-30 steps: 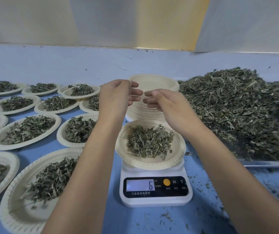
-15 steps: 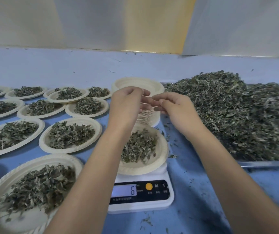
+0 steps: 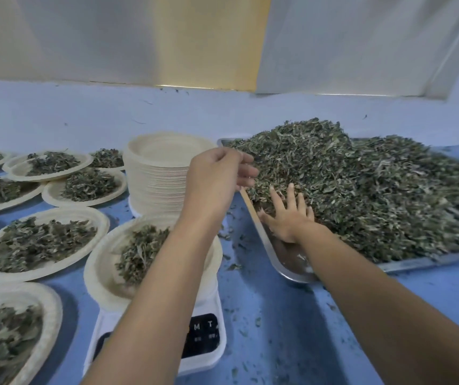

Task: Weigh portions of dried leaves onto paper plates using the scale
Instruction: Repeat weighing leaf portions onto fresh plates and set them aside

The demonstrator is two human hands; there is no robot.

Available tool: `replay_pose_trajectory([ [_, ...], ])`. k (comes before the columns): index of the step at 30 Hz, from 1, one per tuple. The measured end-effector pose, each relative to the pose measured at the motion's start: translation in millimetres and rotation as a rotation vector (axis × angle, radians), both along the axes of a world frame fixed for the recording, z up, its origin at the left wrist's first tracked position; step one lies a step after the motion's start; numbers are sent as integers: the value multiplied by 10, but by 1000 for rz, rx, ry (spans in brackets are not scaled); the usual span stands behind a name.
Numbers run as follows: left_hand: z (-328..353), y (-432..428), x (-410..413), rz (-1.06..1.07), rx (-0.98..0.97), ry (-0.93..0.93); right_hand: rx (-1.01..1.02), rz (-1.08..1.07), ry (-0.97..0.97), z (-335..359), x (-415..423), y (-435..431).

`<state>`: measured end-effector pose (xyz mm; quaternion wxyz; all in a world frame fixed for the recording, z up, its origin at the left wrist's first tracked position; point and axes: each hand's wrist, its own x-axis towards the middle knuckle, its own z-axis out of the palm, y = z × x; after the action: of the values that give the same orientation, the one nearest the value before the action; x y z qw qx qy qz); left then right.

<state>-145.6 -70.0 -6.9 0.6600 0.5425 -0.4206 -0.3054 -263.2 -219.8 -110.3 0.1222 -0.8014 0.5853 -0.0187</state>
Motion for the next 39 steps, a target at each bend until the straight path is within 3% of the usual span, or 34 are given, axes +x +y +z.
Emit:
replay_pose_trajectory([
  [9, -6, -105, 17, 5, -20, 4, -173, -43, -44, -21, 141, -260],
  [18, 30, -146, 84, 25, -28, -15, -376, 307, 68, 54, 265, -354],
  [25, 24, -58, 134, 51, -6, -34, -393, 190, -17, 192, 292, -189],
  [31, -11, 21, 187, 50, 31, 27, -308, -72, -375, 319, 171, -100],
  [39, -106, 19, 193, 8, 151, 269, -44, -298, -1155, 468, 13, 113],
])
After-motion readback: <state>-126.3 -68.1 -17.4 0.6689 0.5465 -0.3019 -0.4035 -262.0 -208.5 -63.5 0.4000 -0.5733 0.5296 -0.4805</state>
